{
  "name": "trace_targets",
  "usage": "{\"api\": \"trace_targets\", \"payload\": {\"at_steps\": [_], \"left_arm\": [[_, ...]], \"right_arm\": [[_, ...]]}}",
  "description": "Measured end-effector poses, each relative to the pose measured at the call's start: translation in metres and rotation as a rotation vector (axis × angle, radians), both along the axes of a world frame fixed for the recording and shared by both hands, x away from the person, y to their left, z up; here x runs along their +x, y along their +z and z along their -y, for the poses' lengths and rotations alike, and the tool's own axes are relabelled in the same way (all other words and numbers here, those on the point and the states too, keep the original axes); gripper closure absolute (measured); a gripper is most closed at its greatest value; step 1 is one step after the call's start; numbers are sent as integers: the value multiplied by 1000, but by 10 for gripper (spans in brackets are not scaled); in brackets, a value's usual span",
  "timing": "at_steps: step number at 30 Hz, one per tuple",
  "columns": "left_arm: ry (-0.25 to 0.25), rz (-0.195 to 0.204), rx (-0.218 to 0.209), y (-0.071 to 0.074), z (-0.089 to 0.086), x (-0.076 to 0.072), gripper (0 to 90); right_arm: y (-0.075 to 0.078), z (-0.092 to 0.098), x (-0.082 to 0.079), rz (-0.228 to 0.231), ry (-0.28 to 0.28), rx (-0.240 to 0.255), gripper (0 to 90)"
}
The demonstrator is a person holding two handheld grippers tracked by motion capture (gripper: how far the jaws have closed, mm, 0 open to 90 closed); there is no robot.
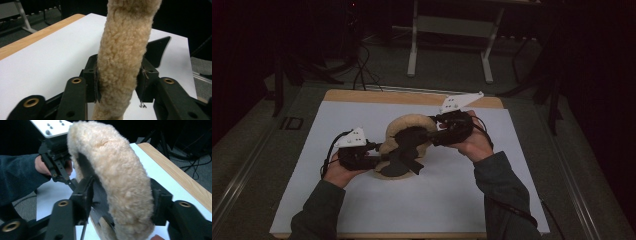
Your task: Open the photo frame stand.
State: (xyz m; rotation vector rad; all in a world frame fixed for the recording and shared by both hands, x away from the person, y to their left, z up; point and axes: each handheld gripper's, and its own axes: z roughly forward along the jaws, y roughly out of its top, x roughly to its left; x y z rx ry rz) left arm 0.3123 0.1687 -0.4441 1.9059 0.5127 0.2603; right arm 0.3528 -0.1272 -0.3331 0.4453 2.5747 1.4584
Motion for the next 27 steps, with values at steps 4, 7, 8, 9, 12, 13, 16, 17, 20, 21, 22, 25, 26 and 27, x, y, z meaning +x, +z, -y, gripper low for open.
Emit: {"api": "trace_targets", "payload": {"at_steps": [4, 7, 8, 9, 12, 13, 16, 17, 20, 21, 22, 25, 26, 27], "left_arm": [[-4, 18, 16, 1, 2, -3, 650], [1, 26, 23, 1, 2, -5, 654], [1, 29, 26, 1, 2, -5, 658], [1, 31, 27, 1, 2, -5, 658], [10, 32, 29, 1, 1, -6, 663], [14, 33, 32, 1, 1, -7, 666], [41, 19, 15, -1, -5, -5, 670], [48, 14, 10, -2, -7, -5, 671], [63, 6, -3, -4, -11, -4, 673], [64, 7, -4, -4, -11, -4, 673], [66, 8, -4, -4, -11, -5, 673], [75, 12, -2, -4, -9, -5, 673], [79, 13, -3, -3, -8, -5, 674], [85, 13, -3, -3, -7, -5, 675]], "right_arm": [[-2, 1, 2, -12, -10, 4, 394], [-3, 1, 3, -13, -17, 2, 375], [-3, 1, 3, -12, -22, 2, 360], [-3, 1, 3, -12, -22, 2, 360], [-6, 2, 4, -10, -37, 4, 338], [-7, 2, 4, -4, -50, -1, 318], [-11, 5, 6, -11, -79, 1, 284], [-13, 7, 6, -10, -88, 4, 280], [-17, 11, 7, -15, -106, 13, 277], [-18, 13, 7, -19, -111, 16, 278], [-20, 14, 7, -18, -114, 22, 277], [-26, 17, 6, -25, -125, 21, 277], [-28, 18, 5, -27, -128, 20, 277], [-31, 19, 4, -28, -132, 16, 278]]}}
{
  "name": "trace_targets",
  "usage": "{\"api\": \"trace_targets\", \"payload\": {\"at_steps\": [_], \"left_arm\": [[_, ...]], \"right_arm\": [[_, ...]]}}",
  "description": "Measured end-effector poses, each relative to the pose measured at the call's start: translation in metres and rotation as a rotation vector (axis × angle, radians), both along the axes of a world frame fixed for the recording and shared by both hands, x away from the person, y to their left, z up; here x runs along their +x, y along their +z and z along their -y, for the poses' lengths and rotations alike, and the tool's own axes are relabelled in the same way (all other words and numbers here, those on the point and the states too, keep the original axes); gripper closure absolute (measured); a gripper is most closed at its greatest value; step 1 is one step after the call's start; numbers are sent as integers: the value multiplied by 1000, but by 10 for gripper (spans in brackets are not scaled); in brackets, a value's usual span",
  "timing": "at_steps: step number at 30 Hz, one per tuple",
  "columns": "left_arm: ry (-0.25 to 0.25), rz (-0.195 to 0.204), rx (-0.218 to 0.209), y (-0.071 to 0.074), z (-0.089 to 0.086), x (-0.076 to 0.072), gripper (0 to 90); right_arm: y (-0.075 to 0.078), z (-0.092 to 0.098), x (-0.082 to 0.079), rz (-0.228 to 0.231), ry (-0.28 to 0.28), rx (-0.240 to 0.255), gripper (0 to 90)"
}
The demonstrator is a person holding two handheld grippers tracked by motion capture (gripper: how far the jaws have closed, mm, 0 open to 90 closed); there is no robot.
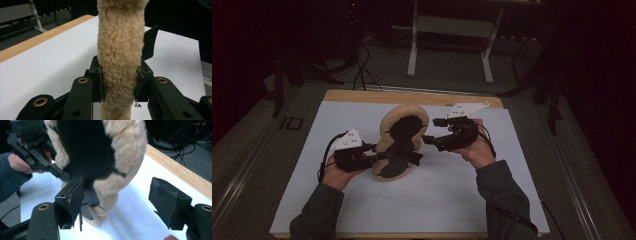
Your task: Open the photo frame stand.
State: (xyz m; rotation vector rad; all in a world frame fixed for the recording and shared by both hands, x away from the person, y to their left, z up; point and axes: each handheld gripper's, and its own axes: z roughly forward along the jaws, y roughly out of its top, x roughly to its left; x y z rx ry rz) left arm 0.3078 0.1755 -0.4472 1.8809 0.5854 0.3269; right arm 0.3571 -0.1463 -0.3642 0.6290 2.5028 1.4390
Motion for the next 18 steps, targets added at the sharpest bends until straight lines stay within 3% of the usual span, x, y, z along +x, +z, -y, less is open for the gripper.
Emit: {"api": "trace_targets", "payload": {"at_steps": [9, 18], "left_arm": [[16, -13, 30, 5, 10, 4, 677], [4, 3, 82, 12, 24, 5, 678]], "right_arm": [[-31, 18, -9, -34, -55, 11, 283], [-61, 40, -29, -61, -105, 39, 289]]}}
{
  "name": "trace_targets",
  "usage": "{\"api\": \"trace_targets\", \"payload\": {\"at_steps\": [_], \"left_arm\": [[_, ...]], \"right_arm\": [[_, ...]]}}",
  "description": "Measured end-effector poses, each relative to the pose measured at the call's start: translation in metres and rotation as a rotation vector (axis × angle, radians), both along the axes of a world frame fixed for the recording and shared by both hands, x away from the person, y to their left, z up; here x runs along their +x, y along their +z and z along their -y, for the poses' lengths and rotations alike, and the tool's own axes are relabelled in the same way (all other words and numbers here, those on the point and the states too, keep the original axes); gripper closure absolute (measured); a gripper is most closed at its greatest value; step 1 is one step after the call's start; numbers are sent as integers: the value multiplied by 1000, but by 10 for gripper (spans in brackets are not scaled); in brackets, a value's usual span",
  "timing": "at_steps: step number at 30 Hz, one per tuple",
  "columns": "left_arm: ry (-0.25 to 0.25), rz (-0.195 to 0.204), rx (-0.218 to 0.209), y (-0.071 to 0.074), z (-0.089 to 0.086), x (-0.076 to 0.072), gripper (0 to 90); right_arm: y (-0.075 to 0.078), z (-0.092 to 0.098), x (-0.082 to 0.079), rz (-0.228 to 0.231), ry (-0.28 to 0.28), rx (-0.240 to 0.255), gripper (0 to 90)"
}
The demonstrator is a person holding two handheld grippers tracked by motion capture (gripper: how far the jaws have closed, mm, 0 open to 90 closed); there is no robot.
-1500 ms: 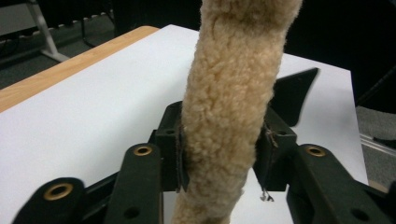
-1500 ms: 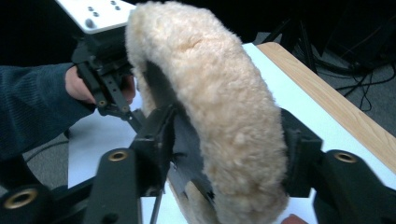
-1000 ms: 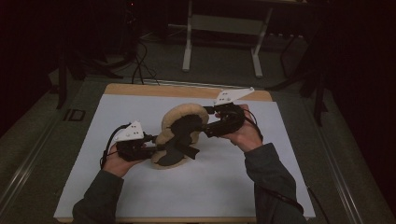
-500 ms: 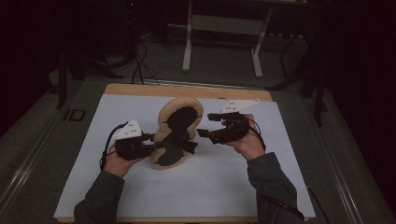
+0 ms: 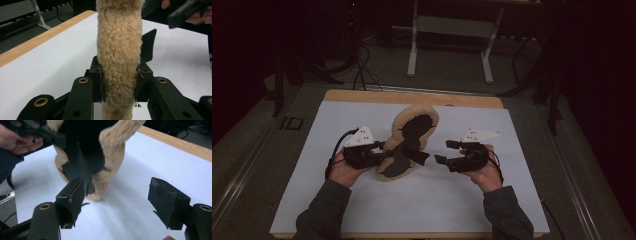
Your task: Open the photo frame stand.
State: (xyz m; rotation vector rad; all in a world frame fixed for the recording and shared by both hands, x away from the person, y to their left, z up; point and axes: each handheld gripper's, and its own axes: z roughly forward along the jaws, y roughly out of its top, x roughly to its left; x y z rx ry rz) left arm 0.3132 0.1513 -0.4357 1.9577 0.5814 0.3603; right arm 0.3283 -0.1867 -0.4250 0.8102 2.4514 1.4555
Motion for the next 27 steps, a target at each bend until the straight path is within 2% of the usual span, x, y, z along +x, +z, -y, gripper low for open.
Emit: {"api": "trace_targets", "payload": {"at_steps": [2, 6, 10, 11, 13, 18, 22, 27], "left_arm": [[-3, 1, 9, 1, 2, 0, 678], [-9, 7, 28, 3, 7, 1, 679], [-13, 13, 47, 5, 13, 2, 679], [-16, 12, 53, 5, 14, 2, 679], [-20, 15, 65, 7, 18, 3, 679], [-39, 16, 102, 10, 26, 7, 679], [-48, 13, 122, 12, 31, 9, 680], [-57, 8, 143, 15, 35, 11, 679]], "right_arm": [[-7, 4, -6, -3, -6, 1, 289], [-24, 12, -20, 6, -29, -30, 290], [-35, 22, -29, -2, -59, -1, 291], [-39, 27, -32, -8, -66, 19, 291], [-41, 29, -33, -8, -72, 24, 291], [-51, 38, -36, -33, -93, 79, 291], [-55, 41, -35, -45, -104, 75, 291], [-55, 45, -36, -47, -115, 95, 291]]}}
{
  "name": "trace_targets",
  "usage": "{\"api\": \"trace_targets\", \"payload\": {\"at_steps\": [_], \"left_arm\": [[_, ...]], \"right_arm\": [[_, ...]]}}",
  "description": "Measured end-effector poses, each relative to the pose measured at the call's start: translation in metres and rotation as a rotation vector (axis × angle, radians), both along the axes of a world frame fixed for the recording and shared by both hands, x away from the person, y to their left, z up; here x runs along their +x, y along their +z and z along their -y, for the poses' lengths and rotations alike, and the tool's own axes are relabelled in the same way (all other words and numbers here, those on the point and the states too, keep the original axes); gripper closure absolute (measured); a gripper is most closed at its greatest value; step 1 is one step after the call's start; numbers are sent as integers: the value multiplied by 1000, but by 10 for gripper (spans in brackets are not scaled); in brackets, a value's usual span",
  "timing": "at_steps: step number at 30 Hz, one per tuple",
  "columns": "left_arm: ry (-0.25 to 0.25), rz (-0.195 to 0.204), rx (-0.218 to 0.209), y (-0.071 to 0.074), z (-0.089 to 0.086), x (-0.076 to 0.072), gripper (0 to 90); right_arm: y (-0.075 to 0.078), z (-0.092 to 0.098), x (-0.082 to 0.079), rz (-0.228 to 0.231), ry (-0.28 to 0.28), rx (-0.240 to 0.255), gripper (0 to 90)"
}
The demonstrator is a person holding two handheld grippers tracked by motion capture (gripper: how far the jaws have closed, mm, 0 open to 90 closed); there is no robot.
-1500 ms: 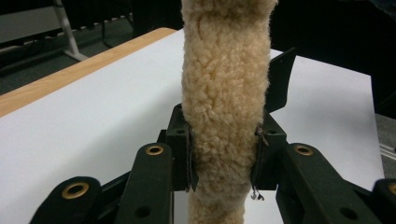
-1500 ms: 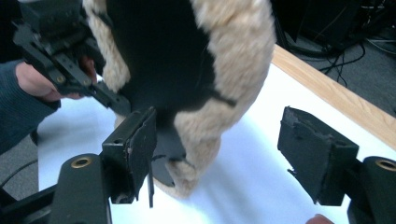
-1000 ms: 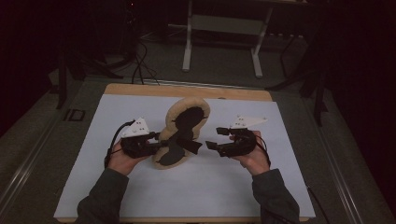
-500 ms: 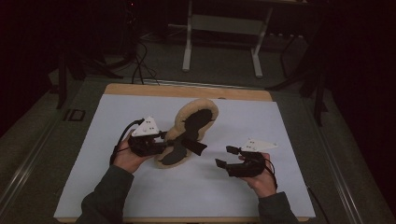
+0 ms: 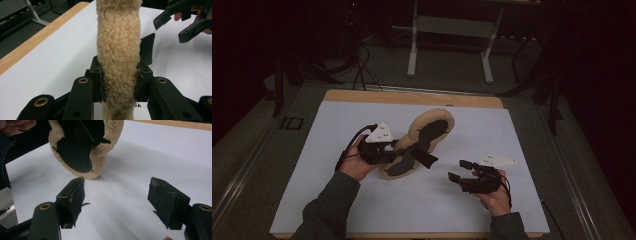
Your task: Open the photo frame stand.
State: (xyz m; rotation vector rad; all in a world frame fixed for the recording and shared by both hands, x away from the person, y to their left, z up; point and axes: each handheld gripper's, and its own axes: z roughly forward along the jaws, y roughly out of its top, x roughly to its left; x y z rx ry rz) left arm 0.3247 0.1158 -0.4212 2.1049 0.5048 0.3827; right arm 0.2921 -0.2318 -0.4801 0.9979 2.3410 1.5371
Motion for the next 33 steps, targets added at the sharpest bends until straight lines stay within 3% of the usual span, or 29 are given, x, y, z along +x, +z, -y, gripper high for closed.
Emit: {"api": "trace_targets", "payload": {"at_steps": [16, 33], "left_arm": [[-37, -4, 96, 8, 21, 6, 678], [-63, 2, 158, 11, 39, 9, 678]], "right_arm": [[0, 5, -3, 8, -8, 3, 291], [1, 14, -3, 12, -33, 10, 292]]}}
